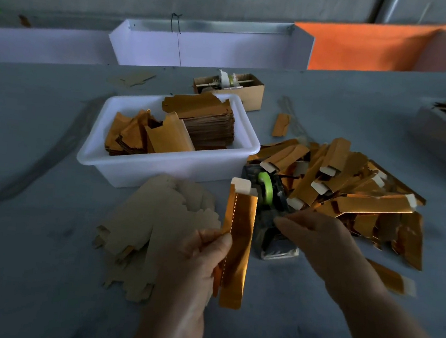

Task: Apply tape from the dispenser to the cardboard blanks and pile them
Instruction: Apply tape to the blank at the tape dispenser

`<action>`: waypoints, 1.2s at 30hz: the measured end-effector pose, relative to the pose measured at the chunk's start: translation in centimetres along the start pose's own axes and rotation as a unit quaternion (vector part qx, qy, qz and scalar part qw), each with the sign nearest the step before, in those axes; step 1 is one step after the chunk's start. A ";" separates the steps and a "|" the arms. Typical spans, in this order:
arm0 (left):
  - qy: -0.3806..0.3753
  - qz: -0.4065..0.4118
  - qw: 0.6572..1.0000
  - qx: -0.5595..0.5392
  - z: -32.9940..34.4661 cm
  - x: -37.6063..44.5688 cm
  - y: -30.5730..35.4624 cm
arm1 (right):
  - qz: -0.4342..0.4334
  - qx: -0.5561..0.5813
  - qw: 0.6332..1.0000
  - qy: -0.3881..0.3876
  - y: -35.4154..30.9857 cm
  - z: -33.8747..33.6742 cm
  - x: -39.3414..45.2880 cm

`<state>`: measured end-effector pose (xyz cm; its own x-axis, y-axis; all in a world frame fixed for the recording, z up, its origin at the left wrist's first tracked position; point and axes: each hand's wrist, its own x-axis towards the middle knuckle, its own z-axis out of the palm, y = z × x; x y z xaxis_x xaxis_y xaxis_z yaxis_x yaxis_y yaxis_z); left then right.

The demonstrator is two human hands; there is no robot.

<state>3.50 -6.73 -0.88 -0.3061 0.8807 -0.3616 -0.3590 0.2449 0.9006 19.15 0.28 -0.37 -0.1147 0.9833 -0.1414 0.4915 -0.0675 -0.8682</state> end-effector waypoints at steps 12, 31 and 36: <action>-0.073 -0.131 0.985 -0.090 1.8 0.6 -1.5 | 0.007 0.203 0.975 0.089 -0.5 1.4 -0.4; -0.048 0.113 0.983 0.135 3.1 2.0 -2.0 | -0.067 0.013 0.982 0.175 2.3 2.9 -2.5; -0.043 0.180 0.957 0.225 3.6 2.9 -2.4 | -0.066 0.025 0.982 0.174 2.6 3.1 -2.5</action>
<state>6.60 -3.29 -3.25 -0.2574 0.9663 -0.0048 0.1768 0.0520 0.9829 18.06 -2.84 -3.72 0.1307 0.9818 0.1380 0.4484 0.0656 -0.8914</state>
